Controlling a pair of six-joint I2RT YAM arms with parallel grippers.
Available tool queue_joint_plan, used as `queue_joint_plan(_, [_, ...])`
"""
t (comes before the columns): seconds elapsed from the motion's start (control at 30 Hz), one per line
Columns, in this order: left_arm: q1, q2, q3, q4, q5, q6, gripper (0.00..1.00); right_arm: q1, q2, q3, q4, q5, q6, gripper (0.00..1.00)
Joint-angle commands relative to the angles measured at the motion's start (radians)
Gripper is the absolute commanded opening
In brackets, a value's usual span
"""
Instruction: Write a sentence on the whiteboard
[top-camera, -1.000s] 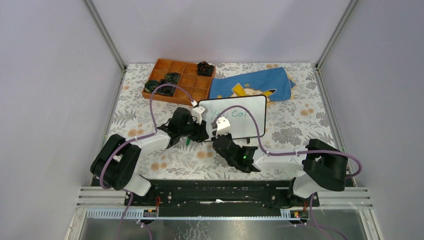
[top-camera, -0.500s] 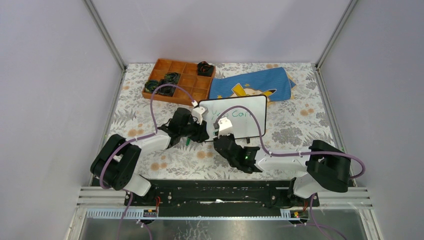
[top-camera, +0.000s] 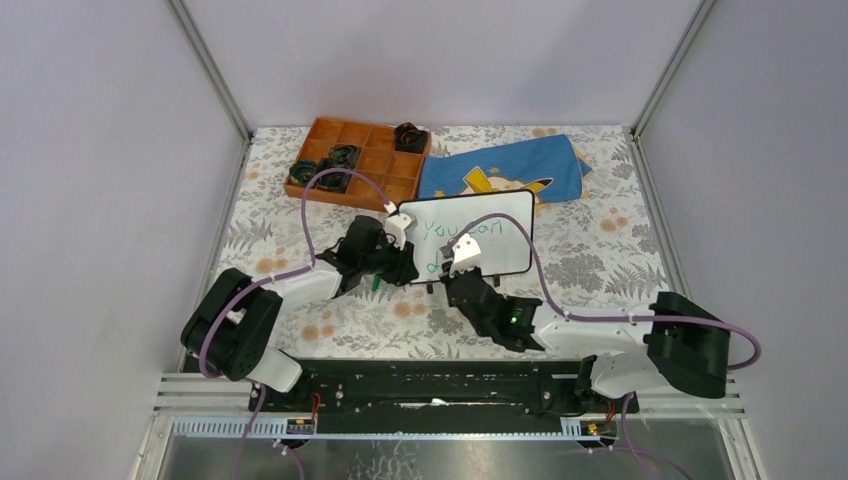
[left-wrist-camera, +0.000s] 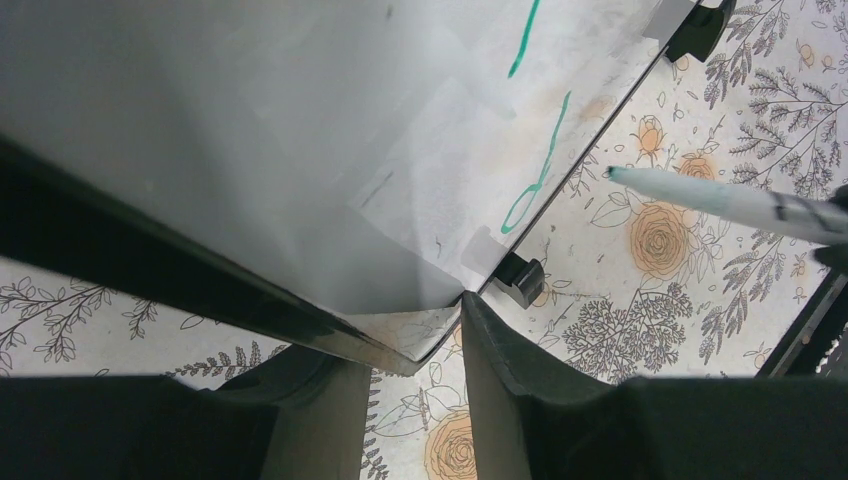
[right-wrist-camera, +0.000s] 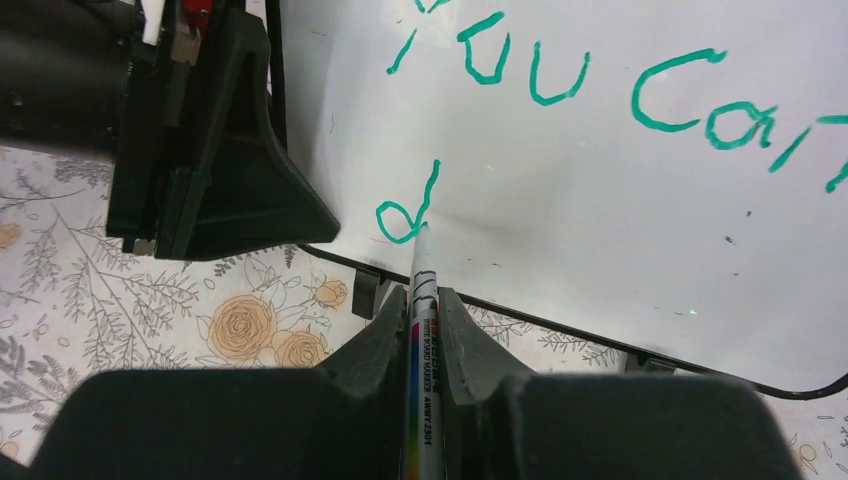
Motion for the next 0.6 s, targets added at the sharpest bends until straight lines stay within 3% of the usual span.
queue_joint_plan(0.0, [-0.013,-0.018,0.018,0.000,-0.012,0.028,0.42,-0.006,-0.092,-0.049,0.088,-0.029,-0.041,0.00])
queue_joint_plan(0.57, [-0.015,-0.017,0.018,0.000,-0.009,0.028,0.42,-0.025,-0.025,0.015,0.062,0.047,-0.022,0.00])
